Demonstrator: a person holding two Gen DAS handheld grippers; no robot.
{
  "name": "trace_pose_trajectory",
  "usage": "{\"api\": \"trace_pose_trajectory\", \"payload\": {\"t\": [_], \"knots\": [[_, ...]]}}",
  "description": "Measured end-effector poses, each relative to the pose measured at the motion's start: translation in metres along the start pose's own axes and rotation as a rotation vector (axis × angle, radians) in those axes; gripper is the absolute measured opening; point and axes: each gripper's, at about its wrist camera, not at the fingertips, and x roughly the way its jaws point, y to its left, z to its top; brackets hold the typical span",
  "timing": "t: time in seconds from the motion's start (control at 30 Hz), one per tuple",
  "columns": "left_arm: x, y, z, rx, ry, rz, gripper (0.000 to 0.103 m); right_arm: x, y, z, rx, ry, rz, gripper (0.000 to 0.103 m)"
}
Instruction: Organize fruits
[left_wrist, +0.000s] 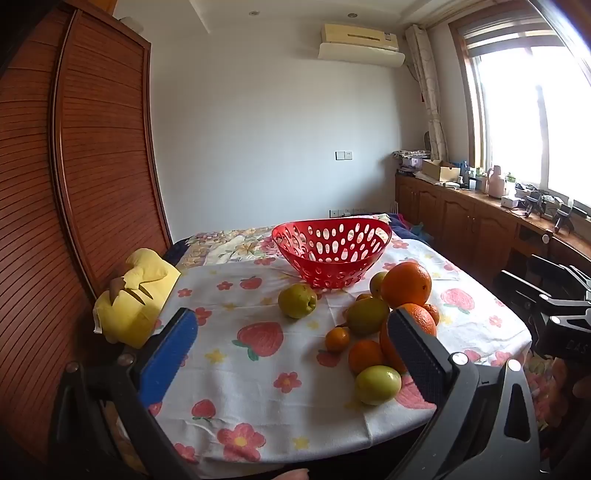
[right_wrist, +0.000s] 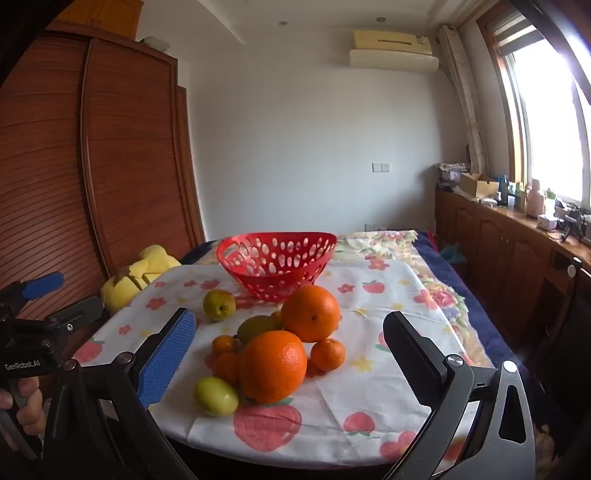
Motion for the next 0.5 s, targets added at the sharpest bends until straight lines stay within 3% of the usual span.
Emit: {"api": "trace_pose_trajectory", "payload": {"t": [0.5], "knots": [[-0.0023,-0.0031,-0.003,-0.001,0.003,0.001,0.103,0.0001,0.0012,-0.0002,-0.013,0.006,-0.006,0.103]]}}
